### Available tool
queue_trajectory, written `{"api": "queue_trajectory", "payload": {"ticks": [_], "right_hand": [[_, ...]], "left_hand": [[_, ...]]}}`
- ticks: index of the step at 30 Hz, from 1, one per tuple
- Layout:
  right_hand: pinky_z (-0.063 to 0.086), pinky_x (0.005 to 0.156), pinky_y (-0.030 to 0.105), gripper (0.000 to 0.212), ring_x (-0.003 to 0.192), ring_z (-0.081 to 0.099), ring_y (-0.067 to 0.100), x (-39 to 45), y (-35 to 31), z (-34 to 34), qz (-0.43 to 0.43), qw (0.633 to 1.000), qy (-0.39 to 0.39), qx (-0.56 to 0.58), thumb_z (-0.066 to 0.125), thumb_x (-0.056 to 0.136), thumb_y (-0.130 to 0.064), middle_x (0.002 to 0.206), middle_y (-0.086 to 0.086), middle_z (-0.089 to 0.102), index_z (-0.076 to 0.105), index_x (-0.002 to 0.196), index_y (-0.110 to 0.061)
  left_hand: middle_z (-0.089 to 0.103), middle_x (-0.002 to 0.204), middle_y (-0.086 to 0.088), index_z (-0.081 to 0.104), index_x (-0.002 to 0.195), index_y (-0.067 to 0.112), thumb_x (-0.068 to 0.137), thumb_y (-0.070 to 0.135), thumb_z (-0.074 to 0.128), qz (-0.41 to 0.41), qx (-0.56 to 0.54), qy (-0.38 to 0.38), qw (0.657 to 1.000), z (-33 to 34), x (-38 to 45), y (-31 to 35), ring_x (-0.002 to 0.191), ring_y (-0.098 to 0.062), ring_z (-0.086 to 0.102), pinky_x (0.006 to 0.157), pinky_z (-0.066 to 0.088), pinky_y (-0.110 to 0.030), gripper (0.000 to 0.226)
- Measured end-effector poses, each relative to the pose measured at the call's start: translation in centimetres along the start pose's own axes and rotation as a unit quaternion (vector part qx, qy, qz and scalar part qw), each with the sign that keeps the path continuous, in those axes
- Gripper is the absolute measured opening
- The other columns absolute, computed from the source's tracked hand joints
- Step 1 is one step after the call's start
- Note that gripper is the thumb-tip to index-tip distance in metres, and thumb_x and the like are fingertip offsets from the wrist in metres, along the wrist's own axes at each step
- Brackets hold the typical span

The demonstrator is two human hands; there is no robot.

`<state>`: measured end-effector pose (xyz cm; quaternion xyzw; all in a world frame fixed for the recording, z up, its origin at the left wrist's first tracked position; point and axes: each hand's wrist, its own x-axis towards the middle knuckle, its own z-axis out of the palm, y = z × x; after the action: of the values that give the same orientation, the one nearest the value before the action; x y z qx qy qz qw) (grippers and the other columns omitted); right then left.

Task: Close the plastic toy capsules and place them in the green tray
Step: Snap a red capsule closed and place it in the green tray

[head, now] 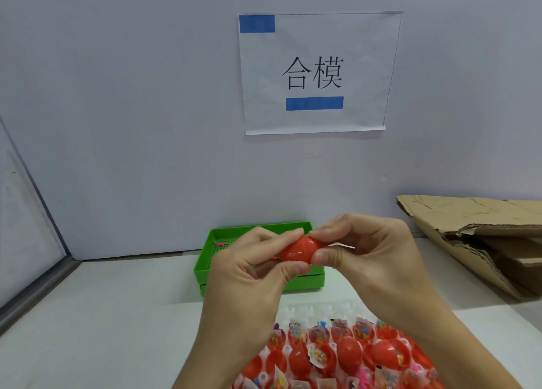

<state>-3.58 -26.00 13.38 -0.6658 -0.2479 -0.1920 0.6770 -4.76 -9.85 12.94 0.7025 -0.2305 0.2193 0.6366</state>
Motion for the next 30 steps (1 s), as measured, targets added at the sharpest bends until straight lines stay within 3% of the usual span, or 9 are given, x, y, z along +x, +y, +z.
{"api": "queue_trajectory", "payload": {"ticks": [2, 6, 10, 13, 16, 21, 26, 30], "right_hand": [[0.059, 0.071, 0.024, 0.012, 0.074, 0.074, 0.02, -0.1, 0.0, 0.3, -0.006, 1.0, 0.002, 0.011, 0.079, 0.061, -0.012, 0.074, 0.005, 0.075, 0.077, 0.072, -0.015], [0.059, 0.071, 0.025, 0.014, 0.072, 0.074, 0.019, 0.0, 0.2, 0.5, -0.015, 1.0, -0.003, -0.013, 0.079, 0.063, -0.012, 0.072, 0.002, 0.075, 0.079, 0.076, -0.017], [0.058, 0.069, 0.023, 0.01, 0.067, 0.073, 0.016, 0.0, 0.4, 0.7, -0.036, 0.999, 0.012, -0.014, 0.079, 0.064, -0.01, 0.069, 0.003, 0.074, 0.079, 0.073, -0.015], [0.057, 0.069, 0.021, 0.011, 0.067, 0.072, 0.015, -0.1, 0.6, 1.2, -0.04, 0.999, 0.017, -0.014, 0.078, 0.064, -0.009, 0.069, 0.003, 0.074, 0.078, 0.074, -0.012], [0.058, 0.073, 0.022, 0.017, 0.075, 0.074, 0.017, 0.1, 0.4, 1.1, -0.019, 0.999, 0.016, 0.02, 0.077, 0.063, -0.011, 0.077, 0.005, 0.076, 0.079, 0.081, -0.012], [0.057, 0.079, 0.02, 0.026, 0.09, 0.075, 0.016, 0.1, -0.5, 0.2, -0.005, 0.999, -0.034, 0.012, 0.073, 0.071, -0.018, 0.092, -0.002, 0.079, 0.079, 0.095, -0.028], [0.057, 0.075, 0.017, 0.021, 0.083, 0.076, 0.013, 0.2, -0.5, 0.2, -0.005, 1.0, -0.003, -0.005, 0.075, 0.069, -0.017, 0.086, -0.004, 0.079, 0.081, 0.083, -0.031], [0.056, 0.069, 0.014, 0.019, 0.073, 0.075, 0.01, 0.2, -0.5, 0.6, -0.021, 0.999, 0.029, -0.009, 0.076, 0.067, -0.011, 0.076, -0.004, 0.078, 0.079, 0.076, -0.027]], "left_hand": [[0.07, 0.083, 0.001, 0.078, 0.095, 0.024, 0.065, 0.012, 0.075, 0.008, 0.016, 0.01, 1.0, 0.0, -0.1, 0.1, 0.079, -0.007, 0.069, 0.073, 0.054, -0.012, 0.033], [0.069, 0.081, -0.003, 0.079, 0.092, 0.021, 0.071, -0.019, 0.072, 0.028, 0.054, 0.014, 0.998, 0.0, -0.1, -0.2, 0.078, -0.009, 0.068, 0.07, 0.053, -0.009, 0.045], [0.068, 0.081, -0.001, 0.078, 0.094, 0.018, 0.075, -0.026, 0.065, 0.047, 0.069, 0.029, 0.996, 0.3, -0.2, -0.3, 0.078, -0.006, 0.068, 0.068, 0.054, -0.009, 0.05], [0.068, 0.081, 0.003, 0.077, 0.095, 0.024, 0.076, -0.021, 0.068, 0.055, 0.093, 0.033, 0.994, 0.2, -0.3, -0.5, 0.081, -0.008, 0.068, 0.071, 0.055, -0.013, 0.05], [0.07, 0.086, 0.007, 0.078, 0.098, 0.023, 0.08, -0.008, 0.073, 0.052, 0.097, 0.024, 0.994, 0.1, -0.3, -0.3, 0.086, -0.011, 0.069, 0.075, 0.056, -0.02, 0.036], [0.073, 0.097, 0.006, 0.072, 0.1, 0.024, 0.083, 0.01, 0.076, 0.018, 0.036, 0.009, 0.999, 0.0, -0.3, 0.1, 0.096, -0.013, 0.069, 0.079, 0.056, -0.018, 0.023], [0.073, 0.098, 0.008, 0.073, 0.104, 0.025, 0.075, 0.028, 0.074, 0.002, 0.023, 0.007, 1.0, 0.2, -0.2, 0.1, 0.095, -0.01, 0.07, 0.08, 0.055, -0.016, 0.029], [0.072, 0.089, 0.008, 0.077, 0.103, 0.021, 0.071, 0.019, 0.078, 0.016, 0.045, 0.032, 0.998, 0.2, -0.1, -0.1, 0.087, -0.008, 0.07, 0.077, 0.055, -0.016, 0.032]]}}
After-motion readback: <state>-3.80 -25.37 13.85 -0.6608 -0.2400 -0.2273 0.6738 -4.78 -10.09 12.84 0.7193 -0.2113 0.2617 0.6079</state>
